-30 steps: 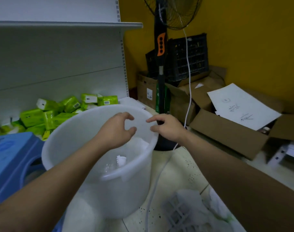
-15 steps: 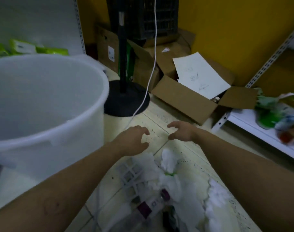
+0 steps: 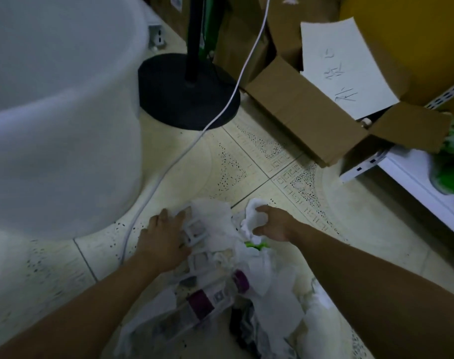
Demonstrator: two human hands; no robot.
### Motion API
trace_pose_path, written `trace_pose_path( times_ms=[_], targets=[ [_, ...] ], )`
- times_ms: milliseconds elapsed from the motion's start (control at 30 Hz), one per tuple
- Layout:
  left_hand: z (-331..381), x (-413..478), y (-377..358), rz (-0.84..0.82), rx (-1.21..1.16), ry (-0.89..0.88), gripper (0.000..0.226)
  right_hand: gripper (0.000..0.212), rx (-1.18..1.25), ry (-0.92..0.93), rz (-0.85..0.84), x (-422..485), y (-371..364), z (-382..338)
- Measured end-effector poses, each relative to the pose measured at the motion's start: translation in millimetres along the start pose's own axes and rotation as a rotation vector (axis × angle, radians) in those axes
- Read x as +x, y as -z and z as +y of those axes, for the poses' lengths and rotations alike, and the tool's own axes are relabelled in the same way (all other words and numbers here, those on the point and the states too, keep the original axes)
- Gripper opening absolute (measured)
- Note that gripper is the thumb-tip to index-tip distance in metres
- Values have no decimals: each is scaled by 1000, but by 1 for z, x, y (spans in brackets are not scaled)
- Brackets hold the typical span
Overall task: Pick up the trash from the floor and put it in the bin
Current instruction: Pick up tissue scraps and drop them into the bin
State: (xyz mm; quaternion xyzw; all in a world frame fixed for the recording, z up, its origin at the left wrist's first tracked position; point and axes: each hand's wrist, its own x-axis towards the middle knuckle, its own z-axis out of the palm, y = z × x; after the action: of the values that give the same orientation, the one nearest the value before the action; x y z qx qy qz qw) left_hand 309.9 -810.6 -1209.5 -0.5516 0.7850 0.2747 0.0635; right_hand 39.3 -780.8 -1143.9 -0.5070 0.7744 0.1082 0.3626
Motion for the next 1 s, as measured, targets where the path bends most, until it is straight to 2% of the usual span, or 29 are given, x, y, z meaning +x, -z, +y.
trace_pose_path(
  times_ms=[200,267,300,367,400,533,633,700,767,800,833,900,1000],
  targets=[
    [-10,2,-10,86,92,-34,95,94,86,-94,84,17,-20,-4],
    [-9,4,-12,81,76,-36,93,82,32,-82,77,20,-27,-6],
    [-9,5,-13,79,61,-41,86,68,-7,-60,69,22,-30,-8],
    [-8,5,-14,109,47,-70,58,40,2,-31,103,23,-32,-10],
    [-8,4,-13,123,42,-79,47,32,27,-29,132,23,-32,-10],
    [-14,1,-9,118,-77,-94,25,16,198,6,123,22,-20,-11],
    [-13,1,-1,126,-208,-111,9,25,278,16,98,17,-11,-14],
    [-8,1,5,137,-272,-70,24,29,290,26,77,12,-4,-17],
    [-4,2,11,185,-312,-70,20,15,344,80,45,4,3,-19],
    [-2,1,14,201,-328,-88,14,14,367,113,18,2,6,-19],
    [0,0,18,218,-352,-100,21,17,370,126,-18,-2,10,-21],
    [5,-5,25,221,-419,-130,41,21,372,73,-65,-11,16,-23],
    [9,-11,36,227,-496,-152,44,20,560,-2,-41,-18,24,-23]
  ],
)
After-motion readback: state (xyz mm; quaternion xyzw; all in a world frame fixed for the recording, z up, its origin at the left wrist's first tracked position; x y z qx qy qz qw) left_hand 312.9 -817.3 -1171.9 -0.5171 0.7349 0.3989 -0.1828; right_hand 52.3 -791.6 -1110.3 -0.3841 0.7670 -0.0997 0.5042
